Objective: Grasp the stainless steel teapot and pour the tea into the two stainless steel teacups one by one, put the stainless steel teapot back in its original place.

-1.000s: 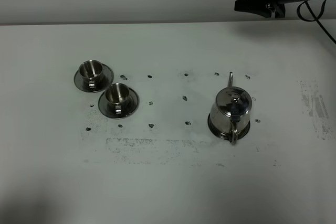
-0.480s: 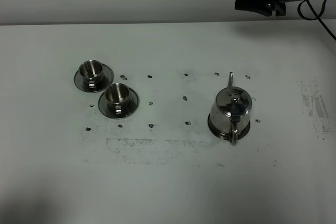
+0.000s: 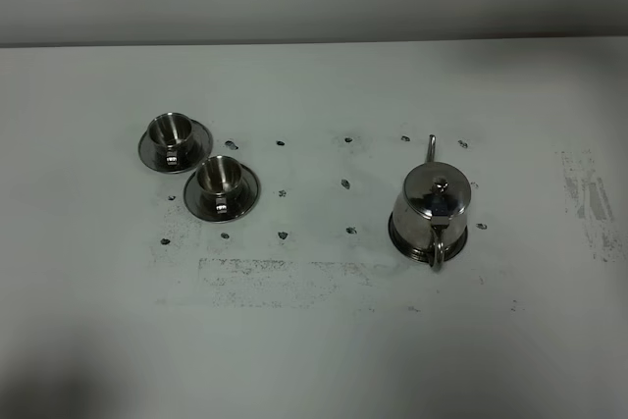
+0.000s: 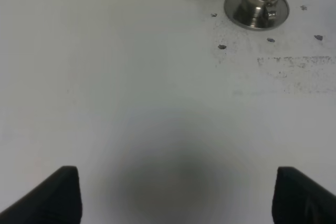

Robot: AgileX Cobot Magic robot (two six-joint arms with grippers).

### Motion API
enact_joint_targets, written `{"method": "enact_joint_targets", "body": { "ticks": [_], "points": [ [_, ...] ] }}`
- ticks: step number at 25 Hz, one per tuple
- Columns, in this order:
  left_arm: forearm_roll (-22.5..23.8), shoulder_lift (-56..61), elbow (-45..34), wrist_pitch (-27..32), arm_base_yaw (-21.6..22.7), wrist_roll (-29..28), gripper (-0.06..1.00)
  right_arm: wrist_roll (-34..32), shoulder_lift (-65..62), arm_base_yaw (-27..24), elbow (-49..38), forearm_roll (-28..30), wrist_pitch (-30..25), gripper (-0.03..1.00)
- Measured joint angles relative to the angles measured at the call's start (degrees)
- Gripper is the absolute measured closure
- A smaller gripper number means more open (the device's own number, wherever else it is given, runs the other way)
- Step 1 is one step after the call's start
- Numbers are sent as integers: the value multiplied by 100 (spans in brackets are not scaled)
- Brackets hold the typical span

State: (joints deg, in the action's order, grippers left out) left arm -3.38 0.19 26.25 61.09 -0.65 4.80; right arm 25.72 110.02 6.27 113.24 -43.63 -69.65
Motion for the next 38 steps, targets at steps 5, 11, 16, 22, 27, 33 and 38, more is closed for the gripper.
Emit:
{"method": "enact_joint_targets", "body": {
  "ticks": [5,11,16,22,27,33,38],
  "points": [
    [0,0,0,0,0,0,22,-729,-511,726,0,1496,-31,37],
    [0,0,0,0,0,0,22,-1580,-604,845,-482,3027,-24,37],
    [0,0,0,0,0,0,22,-2498,-712,891,-1657,4279,529,37],
    [0,0,0,-5,0,0,22,-3075,-1517,893,-3277,4750,1743,37],
    [0,0,0,-5,0,0,22,-3395,-2295,893,-4523,4785,1891,37],
    [0,0,0,-5,0,0,22,-3778,-3168,970,-5830,4743,1991,37],
    [0,0,0,-5,0,0,22,-3851,-3568,1718,-6794,4155,2776,37]
  ]
}}
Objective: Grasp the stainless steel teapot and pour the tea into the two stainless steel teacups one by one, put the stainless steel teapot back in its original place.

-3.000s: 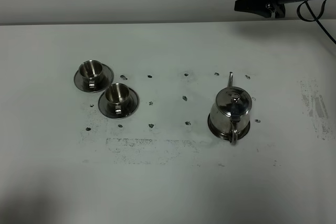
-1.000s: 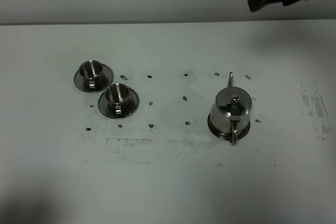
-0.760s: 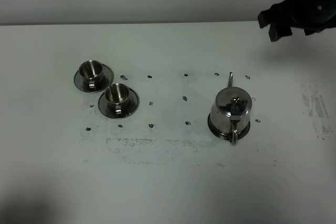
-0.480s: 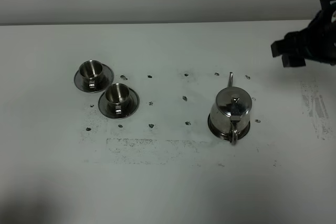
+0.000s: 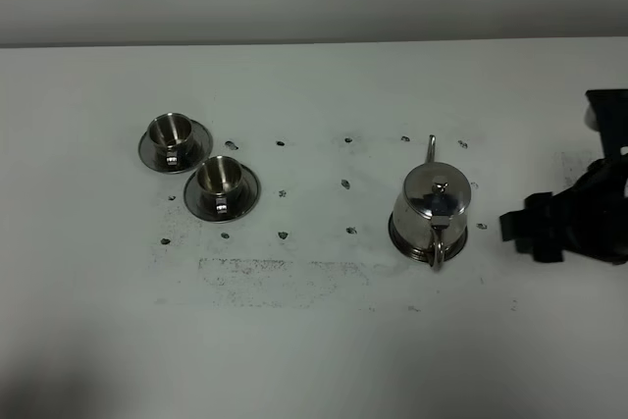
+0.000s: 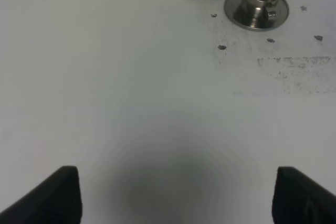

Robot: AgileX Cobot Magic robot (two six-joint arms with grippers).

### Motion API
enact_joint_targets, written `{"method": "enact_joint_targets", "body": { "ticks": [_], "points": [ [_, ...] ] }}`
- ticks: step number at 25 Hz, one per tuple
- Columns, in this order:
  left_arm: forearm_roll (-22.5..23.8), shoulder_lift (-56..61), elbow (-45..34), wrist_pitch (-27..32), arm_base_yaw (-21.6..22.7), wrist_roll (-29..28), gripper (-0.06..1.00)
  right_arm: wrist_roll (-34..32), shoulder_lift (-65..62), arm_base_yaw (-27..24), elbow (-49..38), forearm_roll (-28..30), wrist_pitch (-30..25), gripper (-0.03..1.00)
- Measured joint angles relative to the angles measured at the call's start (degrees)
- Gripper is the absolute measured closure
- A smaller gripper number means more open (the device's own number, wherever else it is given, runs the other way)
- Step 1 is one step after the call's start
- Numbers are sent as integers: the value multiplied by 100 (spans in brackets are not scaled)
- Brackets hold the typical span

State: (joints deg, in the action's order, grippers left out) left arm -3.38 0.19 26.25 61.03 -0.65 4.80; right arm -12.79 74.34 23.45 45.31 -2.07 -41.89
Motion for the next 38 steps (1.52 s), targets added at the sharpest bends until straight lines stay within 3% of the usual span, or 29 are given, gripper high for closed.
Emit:
{"method": "enact_joint_targets", "body": {
  "ticks": [6,14,29,38],
  "points": [
    [0,0,0,0,0,0,22,-8,253,1124,-239,-758,1174,37],
    [0,0,0,0,0,0,22,142,1124,1830,-278,-1311,1816,37],
    [0,0,0,0,0,0,22,252,2285,1925,-283,-1380,3315,37],
    [0,0,0,0,0,0,22,247,2538,1823,-283,-1087,3448,37]
  ]
}}
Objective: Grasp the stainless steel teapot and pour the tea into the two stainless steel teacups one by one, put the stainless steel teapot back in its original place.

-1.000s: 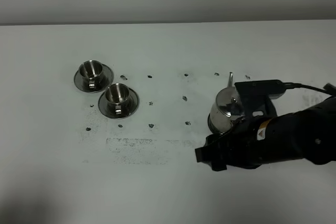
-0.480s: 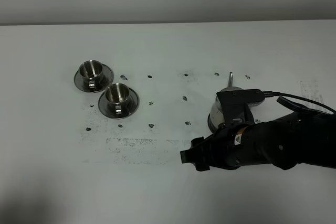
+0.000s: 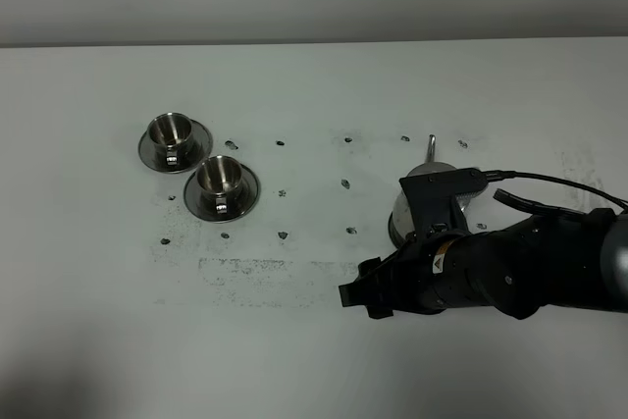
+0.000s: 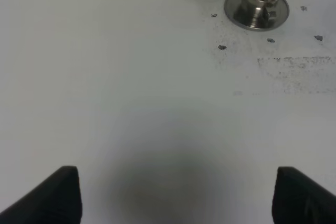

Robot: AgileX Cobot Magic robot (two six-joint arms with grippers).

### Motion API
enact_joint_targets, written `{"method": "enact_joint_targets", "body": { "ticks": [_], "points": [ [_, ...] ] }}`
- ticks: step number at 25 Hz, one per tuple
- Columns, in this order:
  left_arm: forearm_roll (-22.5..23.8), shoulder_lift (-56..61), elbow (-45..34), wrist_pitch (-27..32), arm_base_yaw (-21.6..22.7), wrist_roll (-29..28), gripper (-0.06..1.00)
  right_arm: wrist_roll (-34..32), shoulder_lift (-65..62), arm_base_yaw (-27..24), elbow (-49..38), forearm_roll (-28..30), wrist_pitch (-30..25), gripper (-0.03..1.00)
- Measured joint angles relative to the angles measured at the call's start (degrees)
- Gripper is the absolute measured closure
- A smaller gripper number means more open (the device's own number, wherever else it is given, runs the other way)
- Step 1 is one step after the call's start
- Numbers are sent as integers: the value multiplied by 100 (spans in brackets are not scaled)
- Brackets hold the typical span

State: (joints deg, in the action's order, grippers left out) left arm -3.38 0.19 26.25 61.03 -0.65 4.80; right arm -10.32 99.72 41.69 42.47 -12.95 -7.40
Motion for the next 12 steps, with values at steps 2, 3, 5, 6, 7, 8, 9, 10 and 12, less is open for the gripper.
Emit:
{"method": "enact_joint_targets", "body": {
  "ticks": [2,3,5,6,7,8,9,10,12],
  "points": [
    [0,0,0,0,0,0,22,0,0,-49,0,83,2,37],
    [0,0,0,0,0,0,22,0,0,-77,0,120,2,37],
    [0,0,0,0,0,0,22,0,0,-132,0,202,2,37],
    [0,0,0,0,0,0,22,0,0,-150,0,227,2,37],
    [0,0,0,0,0,0,22,0,0,-186,0,250,-5,37],
    [0,0,0,0,0,0,22,0,0,-205,0,279,-37,37],
    [0,0,0,0,0,0,22,0,0,-216,0,310,-67,37],
    [0,0,0,0,0,0,22,0,0,-249,0,332,-112,37],
    [0,0,0,0,0,0,22,0,0,-316,0,370,-202,37]
  ]
}}
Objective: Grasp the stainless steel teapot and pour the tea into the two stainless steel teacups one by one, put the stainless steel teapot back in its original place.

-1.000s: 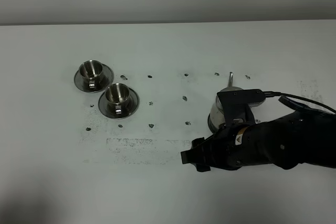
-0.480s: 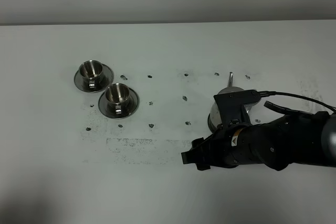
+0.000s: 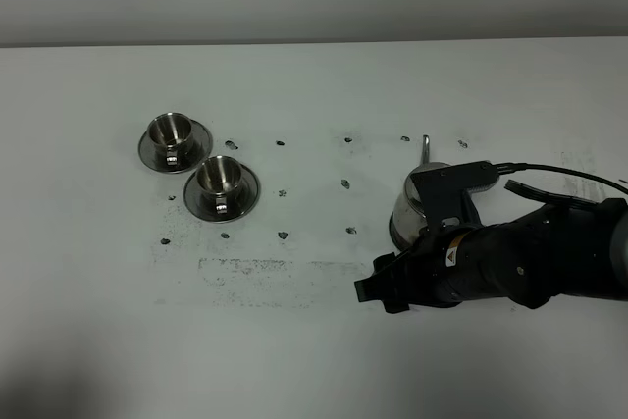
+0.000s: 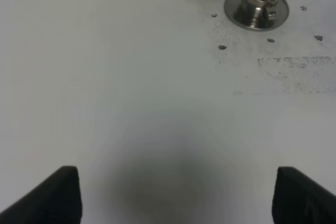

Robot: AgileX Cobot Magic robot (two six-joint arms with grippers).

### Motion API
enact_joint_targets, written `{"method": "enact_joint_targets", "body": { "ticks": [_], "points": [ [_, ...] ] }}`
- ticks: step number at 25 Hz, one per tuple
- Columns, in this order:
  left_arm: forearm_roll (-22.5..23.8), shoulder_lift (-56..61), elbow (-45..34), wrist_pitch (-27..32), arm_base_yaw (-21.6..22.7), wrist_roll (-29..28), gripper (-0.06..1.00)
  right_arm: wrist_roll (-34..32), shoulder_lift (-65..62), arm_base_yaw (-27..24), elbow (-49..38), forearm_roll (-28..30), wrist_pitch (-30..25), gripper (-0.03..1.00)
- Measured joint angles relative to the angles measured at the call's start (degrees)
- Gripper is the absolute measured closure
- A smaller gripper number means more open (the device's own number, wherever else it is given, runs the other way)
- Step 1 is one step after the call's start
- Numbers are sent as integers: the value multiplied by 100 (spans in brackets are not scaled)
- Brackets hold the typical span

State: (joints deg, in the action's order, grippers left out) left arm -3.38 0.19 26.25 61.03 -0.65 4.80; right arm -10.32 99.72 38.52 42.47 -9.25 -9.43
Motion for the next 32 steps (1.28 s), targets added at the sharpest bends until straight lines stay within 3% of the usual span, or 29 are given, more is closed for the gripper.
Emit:
{"method": "enact_joint_targets", "body": {
  "ticks": [12,22,32],
  "points": [
    [0,0,0,0,0,0,22,0,-44,-82,0,122,-615,37],
    [0,0,0,0,0,0,22,79,-1364,175,0,105,-1878,37],
    [0,0,0,0,0,0,22,266,-1415,-517,545,146,-3472,37]
  ]
}}
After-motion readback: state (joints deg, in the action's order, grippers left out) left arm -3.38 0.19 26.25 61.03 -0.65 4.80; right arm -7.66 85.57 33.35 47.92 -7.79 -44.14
